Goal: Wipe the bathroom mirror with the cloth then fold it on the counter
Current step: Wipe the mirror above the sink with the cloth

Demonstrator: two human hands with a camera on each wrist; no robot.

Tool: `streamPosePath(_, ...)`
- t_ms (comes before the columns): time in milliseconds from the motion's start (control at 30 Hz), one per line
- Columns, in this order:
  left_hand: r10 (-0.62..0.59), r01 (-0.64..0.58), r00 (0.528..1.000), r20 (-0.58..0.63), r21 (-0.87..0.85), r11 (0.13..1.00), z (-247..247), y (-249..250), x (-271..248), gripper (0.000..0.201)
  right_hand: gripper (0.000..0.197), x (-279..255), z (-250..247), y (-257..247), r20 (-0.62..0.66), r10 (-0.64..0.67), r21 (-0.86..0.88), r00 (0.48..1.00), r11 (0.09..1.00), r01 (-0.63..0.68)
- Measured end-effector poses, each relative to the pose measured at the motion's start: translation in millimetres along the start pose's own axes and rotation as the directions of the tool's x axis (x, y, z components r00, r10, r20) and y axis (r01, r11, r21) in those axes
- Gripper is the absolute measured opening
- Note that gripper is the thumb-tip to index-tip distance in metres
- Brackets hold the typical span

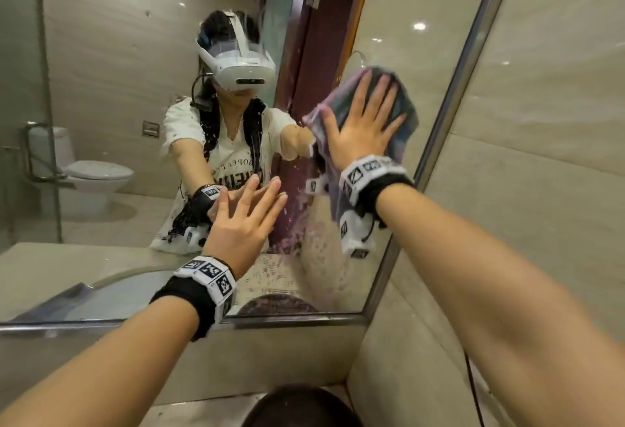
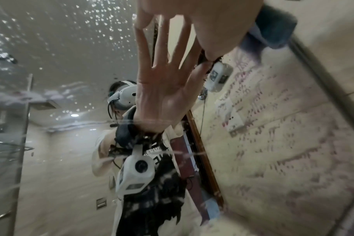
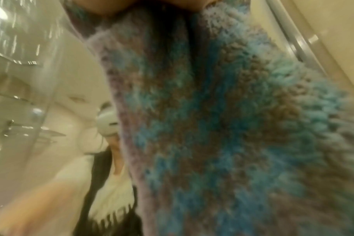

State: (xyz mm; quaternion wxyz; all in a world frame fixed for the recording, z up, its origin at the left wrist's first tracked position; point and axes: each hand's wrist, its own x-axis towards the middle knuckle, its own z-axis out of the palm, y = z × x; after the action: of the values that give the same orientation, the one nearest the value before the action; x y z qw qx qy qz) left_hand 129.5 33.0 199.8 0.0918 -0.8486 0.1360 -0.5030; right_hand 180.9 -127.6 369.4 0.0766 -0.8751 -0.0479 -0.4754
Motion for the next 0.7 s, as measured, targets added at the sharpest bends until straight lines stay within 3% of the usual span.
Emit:
streamPosePath(100,-0.011,0.014,0.999,0.037,-0.065,0.998,-8.9,-6.3,-2.2,0.053,0.084,23.7,-19.1,-18.6,-0.011,-0.061,-0.032,0.998,0.998,0.060)
streamPosePath(200,-0.055,0.055,0.998,0.011,-0.059,0.997,-19.7,-21.6,-11.9,0.058,0.081,-1.8,-10.1,-31.4,0.101,-0.284,-0.101,0.954,0.951,0.294)
streamPosePath(267,-0.098,0.098,0.995,0.001,-0.031,0.995,-25.6,-32.2,-14.6,0.060,0.081,-39.7,8.2,-33.0,0.209,-0.457,-0.133,0.864,0.862,0.488)
streamPosePath(367,-0.136,0.136,0.991,0.000,-0.014,0.991,-32.6,-39.3,-9.8,0.062,0.080,-82.6,34.9,-20.8,0.327,-0.579,-0.137,0.746,0.752,0.644)
streamPosePath(433,-0.170,0.170,0.985,-0.013,-0.001,0.985,-36.6,-42.2,-4.6,0.064,0.077,-81.0,33.4,-11.2,0.372,-0.638,-0.151,0.674,0.675,0.722)
streamPosePath(500,-0.235,0.236,0.972,-0.022,0.017,0.972,-38.9,-46.8,1.7,0.068,0.078,-57.0,20.3,-4.8,0.356,-0.741,-0.182,0.569,0.542,0.821)
streamPosePath(533,-0.283,0.283,0.959,-0.020,0.015,0.959,-39.7,-49.3,5.8,0.072,0.078,-40.8,11.3,-3.9,0.334,-0.761,-0.208,0.556,0.516,0.831)
streamPosePath(567,-0.338,0.338,0.941,-0.012,0.004,0.941,-40.5,-51.5,9.9,0.078,0.080,-24.6,1.5,-5.8,0.302,-0.737,-0.211,0.605,0.567,0.796)
streamPosePath(633,-0.424,0.424,0.906,0.013,-0.015,0.905,-41.1,-55.0,16.9,0.088,0.083,3.6,-13.2,-16.2,0.170,-0.560,-0.166,0.811,0.795,0.583)
streamPosePath(667,-0.440,0.441,0.898,0.020,-0.012,0.898,-41.0,-55.5,18.5,0.090,0.085,12.3,-18.3,-24.1,0.112,-0.452,-0.133,0.885,0.876,0.464)
streamPosePath(700,-0.442,0.442,0.897,0.022,-0.007,0.897,-40.7,-55.1,18.7,0.090,0.085,15.3,-20.1,-31.6,0.070,-0.369,-0.118,0.927,0.919,0.375)
